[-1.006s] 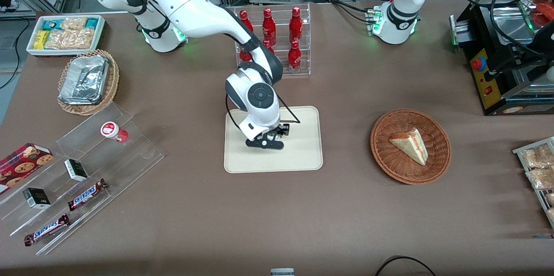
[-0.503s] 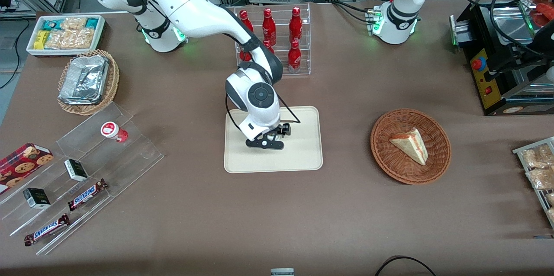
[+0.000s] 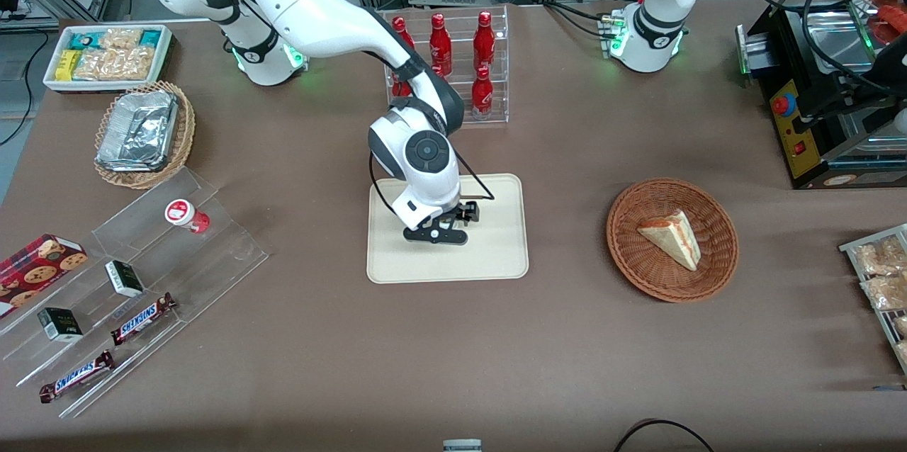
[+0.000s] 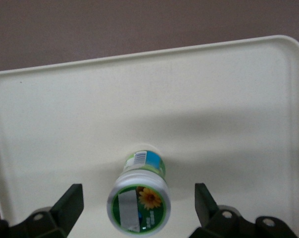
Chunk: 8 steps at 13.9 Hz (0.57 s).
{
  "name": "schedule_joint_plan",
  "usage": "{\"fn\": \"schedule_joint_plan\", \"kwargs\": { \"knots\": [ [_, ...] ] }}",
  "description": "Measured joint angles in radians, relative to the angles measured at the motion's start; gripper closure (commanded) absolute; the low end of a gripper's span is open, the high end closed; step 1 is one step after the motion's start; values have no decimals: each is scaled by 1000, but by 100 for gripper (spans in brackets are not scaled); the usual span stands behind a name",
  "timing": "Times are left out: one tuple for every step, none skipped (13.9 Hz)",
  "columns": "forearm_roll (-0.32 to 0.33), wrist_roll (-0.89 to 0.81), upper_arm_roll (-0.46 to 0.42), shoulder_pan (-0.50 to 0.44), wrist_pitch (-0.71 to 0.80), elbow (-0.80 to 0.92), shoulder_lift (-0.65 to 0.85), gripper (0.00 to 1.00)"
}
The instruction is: Place green gum on tray
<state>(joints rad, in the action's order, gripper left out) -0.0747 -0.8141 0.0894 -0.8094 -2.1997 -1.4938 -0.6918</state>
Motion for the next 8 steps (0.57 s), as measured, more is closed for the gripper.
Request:
{"fn": "schedule_joint_plan", "kwargs": {
  "knots": [
    [17,10,3,2,23,2,19,0],
    [26,31,5,6,53,4,39,0],
    [27,57,7,10,88,6,62,0],
    [27,81,9,16,126,8,86,0],
    [27,106,11,27,169,10,115,0],
    [27,132,12,40,209,11,144,0],
    [27,163,12,56,248,12,174,0],
    [27,196,12,74,284,12,202,0]
  ]
}}
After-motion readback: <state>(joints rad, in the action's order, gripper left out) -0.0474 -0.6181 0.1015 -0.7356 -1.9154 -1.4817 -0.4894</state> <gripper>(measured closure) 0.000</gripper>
